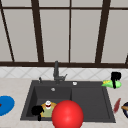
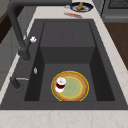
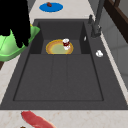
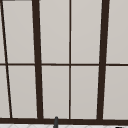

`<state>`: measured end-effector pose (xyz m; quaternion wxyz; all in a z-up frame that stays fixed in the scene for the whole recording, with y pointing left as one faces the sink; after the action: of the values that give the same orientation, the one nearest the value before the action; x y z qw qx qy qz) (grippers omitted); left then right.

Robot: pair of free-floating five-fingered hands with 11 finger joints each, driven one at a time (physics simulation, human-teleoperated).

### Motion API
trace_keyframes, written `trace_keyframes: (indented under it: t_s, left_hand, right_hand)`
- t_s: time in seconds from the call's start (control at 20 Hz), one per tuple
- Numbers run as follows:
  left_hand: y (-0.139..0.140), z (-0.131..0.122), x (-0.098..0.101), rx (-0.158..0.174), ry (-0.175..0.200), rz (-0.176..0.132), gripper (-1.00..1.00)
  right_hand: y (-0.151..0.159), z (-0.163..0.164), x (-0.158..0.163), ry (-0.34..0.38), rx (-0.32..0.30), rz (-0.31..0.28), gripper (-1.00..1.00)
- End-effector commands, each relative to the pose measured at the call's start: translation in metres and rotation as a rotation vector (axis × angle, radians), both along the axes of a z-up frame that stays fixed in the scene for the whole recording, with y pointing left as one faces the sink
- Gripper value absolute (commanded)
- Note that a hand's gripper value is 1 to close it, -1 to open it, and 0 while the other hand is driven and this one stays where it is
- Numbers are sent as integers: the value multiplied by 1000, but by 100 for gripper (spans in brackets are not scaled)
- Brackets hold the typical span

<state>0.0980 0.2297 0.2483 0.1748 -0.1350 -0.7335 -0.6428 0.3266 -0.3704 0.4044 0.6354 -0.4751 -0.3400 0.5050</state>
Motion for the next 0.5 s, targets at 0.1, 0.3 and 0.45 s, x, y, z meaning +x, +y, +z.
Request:
trace_keyframes:
  t_s: [0.1, 0.3, 0.45]
  left_hand:
    - [0, 0, 0, 0, 0, 0, 0]
    - [0, 0, 0, 0, 0, 0, 0]
    - [0, 0, 0, 0, 0, 0, 0]
  right_hand:
    - [45, 11, -9, -44, 0, 0, 100]
    - [74, 14, -15, -53, 1, 11, 100]
    - [96, 16, -19, -63, 0, 12, 100]
